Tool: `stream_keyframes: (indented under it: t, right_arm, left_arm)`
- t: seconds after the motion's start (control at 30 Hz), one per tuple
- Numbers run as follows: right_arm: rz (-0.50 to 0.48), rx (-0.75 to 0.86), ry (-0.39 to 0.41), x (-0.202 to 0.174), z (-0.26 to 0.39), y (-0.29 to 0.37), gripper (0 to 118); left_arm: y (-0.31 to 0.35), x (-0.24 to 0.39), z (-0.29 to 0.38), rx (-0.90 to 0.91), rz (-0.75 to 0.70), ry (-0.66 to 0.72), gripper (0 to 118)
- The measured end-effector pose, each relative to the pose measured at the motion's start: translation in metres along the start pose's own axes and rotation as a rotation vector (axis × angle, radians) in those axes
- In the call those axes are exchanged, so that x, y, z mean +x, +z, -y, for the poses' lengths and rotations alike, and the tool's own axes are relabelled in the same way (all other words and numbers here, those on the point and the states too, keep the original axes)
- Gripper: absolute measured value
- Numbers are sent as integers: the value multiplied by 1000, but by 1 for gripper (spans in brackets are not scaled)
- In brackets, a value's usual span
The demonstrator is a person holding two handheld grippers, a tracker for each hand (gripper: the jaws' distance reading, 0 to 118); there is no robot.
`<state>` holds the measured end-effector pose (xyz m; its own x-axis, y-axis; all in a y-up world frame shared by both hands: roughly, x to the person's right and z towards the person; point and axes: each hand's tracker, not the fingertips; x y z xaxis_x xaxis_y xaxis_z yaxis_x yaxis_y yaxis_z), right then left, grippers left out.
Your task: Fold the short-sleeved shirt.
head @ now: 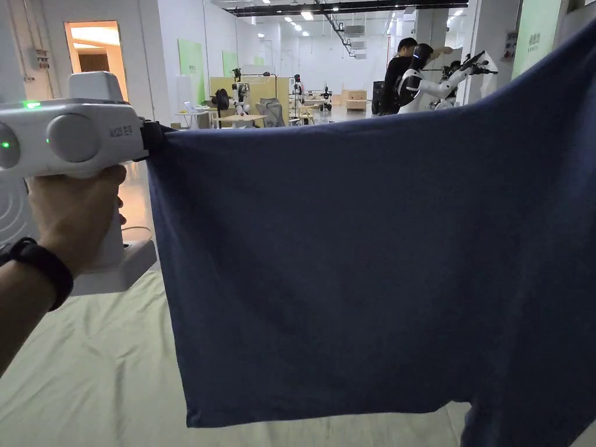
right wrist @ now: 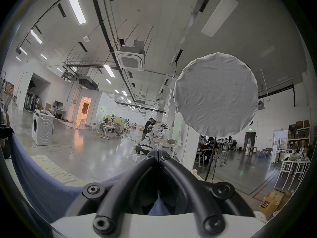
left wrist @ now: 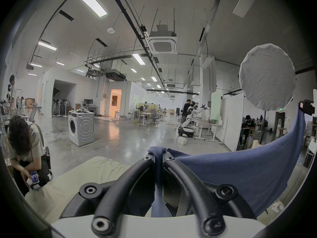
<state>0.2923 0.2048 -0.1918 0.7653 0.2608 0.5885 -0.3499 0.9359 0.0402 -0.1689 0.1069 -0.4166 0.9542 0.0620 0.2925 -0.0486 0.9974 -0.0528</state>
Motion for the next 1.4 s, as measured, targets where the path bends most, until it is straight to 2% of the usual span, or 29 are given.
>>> stream_keyframes:
  t: [0.1,0.13,0.17,0.27,0.4,0.53,0.6,0.67,0.77,0.9,1.0,1.07,1.13,1.17,1.23,1.27,1.3,1.37,1.4]
  right_arm:
    - [5,44,24,-9,13,-13,1]
    - [15,68,73,-14,19,-17,1]
    - [19,16,75,-17,24,-26,1]
    - [4,10,48,-23,34,-39,1]
    - [4,-9,70,-31,52,-48,1]
    - [-2,-45,54,-40,79,-43,1]
    - [-38,-79,-23,-40,96,-39,1]
    - [-70,-114,-61,-42,114,-31,1]
    - [-97,-122,-43,-44,135,-13,1]
    - [-146,-161,-50,-36,154,23,1]
    - [-183,-149,-16,-28,166,70,1]
    - [-208,-159,-26,-22,176,102,1]
    - [-245,-142,-78,-18,188,145,1]
    - [-243,-134,-84,-16,196,167,1]
    - [-262,-164,-115,-12,216,209,1]
    - [-258,-175,-109,-12,225,233,1]
    - [-282,-212,-141,-9,237,254,1]
    - [-275,-254,-138,-6,258,296,1]
    - [-278,-260,-164,-4,267,315,1]
  left_arm:
    - [-24,6,5,-17,-21,-13,7]
    - [-28,6,9,-20,-13,17,7]
    - [-31,4,14,-6,21,80,7]
    - [-48,8,24,-27,-8,57,7]
    - [-61,8,36,-33,-3,29,7]
    - [-64,4,57,-49,13,58,7]
    - [-63,2,74,-69,12,57,7]
    - [-59,-2,93,-113,27,79,7]
    - [-47,-8,120,-141,27,79,7]
    - [-12,-24,145,-190,62,79,7]
    - [26,-34,167,-206,100,48,7]
    - [55,-39,179,-226,136,47,7]
    - [89,-44,201,-198,146,44,7]
    - [102,-48,216,-259,111,27,7]
    - [140,-54,243,-236,161,-4,7]
    - [155,-55,253,-295,164,-19,7]
    - [172,-60,265,-284,167,23,7]
    - [206,-69,289,-338,181,70,7]
    - [220,-71,302,-338,189,70,7]
